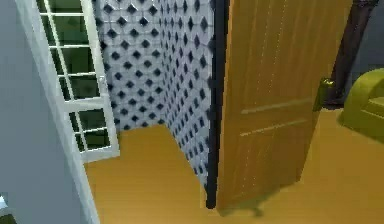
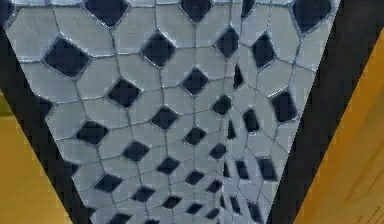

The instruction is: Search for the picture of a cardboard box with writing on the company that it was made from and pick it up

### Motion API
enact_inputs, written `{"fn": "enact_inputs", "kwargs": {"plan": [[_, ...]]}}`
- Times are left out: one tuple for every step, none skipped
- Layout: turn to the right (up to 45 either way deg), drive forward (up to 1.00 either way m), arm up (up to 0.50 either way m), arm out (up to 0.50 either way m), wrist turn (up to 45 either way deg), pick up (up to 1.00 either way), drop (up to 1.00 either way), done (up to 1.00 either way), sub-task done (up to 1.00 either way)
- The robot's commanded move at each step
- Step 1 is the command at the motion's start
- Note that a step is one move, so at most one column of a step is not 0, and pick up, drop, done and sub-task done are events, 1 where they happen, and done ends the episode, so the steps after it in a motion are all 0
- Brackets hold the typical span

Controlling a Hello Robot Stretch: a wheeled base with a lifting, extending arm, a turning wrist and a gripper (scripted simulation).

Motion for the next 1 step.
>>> {"fn": "enact_inputs", "kwargs": {"plan": [[21.0,0.00,0.00,0.00,0.0,0.00,0.00,0.00,0.00]]}}
